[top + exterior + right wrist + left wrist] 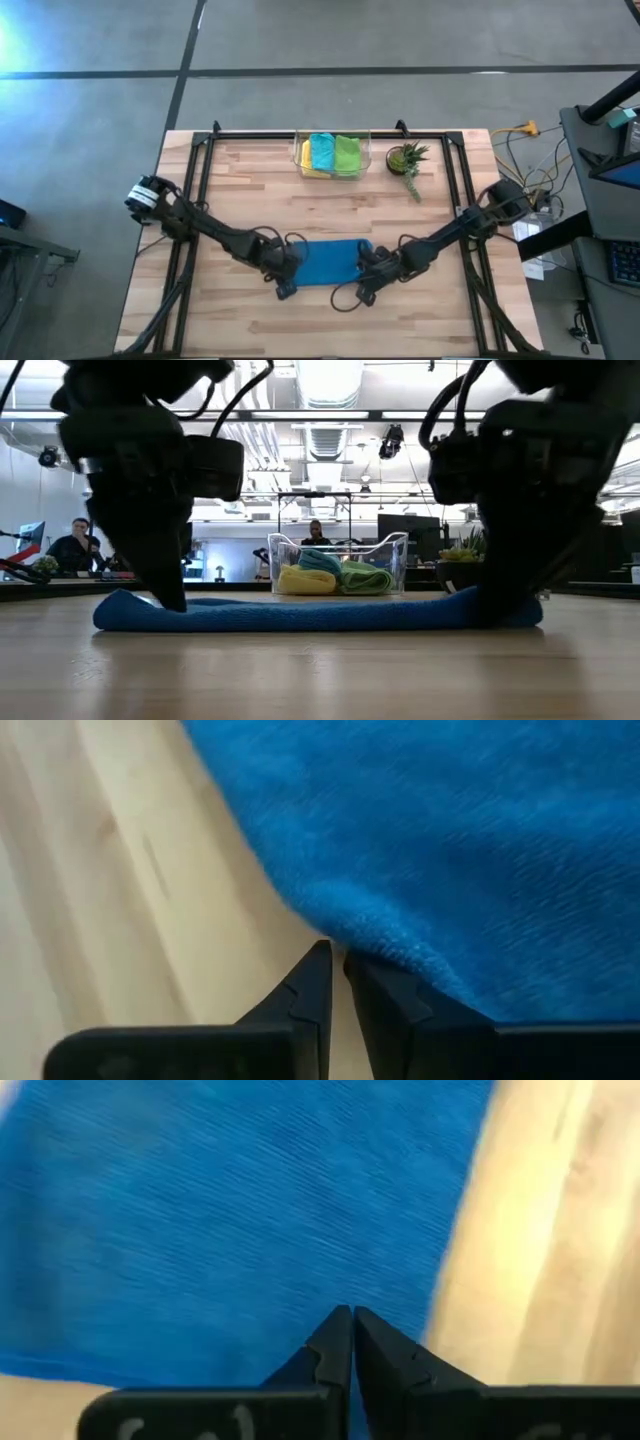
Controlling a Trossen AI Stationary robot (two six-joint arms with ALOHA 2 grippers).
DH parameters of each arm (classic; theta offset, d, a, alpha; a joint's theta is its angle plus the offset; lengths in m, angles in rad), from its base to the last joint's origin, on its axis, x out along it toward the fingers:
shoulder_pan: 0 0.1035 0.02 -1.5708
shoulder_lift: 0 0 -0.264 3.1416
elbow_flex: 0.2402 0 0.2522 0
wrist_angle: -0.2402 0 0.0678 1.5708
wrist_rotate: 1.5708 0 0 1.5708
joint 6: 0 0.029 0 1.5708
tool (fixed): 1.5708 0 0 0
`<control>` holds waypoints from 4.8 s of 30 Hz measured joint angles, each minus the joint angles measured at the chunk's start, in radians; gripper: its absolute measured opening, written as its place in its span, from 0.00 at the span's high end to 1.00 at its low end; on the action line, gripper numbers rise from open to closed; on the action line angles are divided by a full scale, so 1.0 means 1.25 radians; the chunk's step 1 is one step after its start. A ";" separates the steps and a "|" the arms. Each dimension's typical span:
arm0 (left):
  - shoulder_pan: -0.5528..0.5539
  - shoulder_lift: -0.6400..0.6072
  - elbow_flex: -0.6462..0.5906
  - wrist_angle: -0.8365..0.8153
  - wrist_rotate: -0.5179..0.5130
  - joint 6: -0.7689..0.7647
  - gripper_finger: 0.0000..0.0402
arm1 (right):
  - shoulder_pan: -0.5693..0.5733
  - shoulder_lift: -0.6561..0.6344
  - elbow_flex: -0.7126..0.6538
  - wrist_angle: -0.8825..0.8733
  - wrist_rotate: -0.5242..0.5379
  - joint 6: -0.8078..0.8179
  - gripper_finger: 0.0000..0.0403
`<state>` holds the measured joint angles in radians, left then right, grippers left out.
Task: Fold microfiber towels
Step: Fold the dark blue microfiber towel
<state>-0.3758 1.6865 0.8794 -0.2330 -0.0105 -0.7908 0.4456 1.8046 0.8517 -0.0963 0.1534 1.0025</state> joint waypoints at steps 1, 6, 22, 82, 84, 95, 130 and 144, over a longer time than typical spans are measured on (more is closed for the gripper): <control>-0.009 0.008 0.002 0.010 0.002 -0.012 1.00 | -0.005 0.000 0.000 -0.002 0.003 -0.006 0.90; -0.056 0.051 0.007 0.092 0.012 -0.079 1.00 | -0.025 -0.005 0.000 -0.036 0.014 -0.016 0.91; -0.044 0.061 0.017 0.385 0.044 -0.049 1.00 | -0.019 -0.175 -0.009 -0.384 0.166 0.090 0.90; 0.262 0.114 0.118 -0.283 -0.128 0.281 1.00 | 0.130 -0.267 0.003 -0.356 0.311 0.161 0.90; 0.257 0.095 0.119 -0.304 -0.128 0.281 1.00 | 0.129 -0.267 0.003 -0.352 0.318 0.161 0.90; 0.216 -0.175 0.078 -0.336 -0.168 0.306 1.00 | 0.130 -0.265 0.002 -0.051 0.411 -0.076 0.90; -0.255 0.031 -0.102 0.272 -0.124 -0.326 1.00 | -0.037 0.274 0.340 0.254 -0.146 -0.146 0.91; -0.256 0.030 -0.105 0.268 -0.128 -0.305 1.00 | -0.034 0.258 0.342 0.115 -0.188 -0.153 0.91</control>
<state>-0.6952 1.7241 0.7479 0.1020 -0.1707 -1.1717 0.4026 2.1272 1.2789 0.0471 -0.0815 0.8115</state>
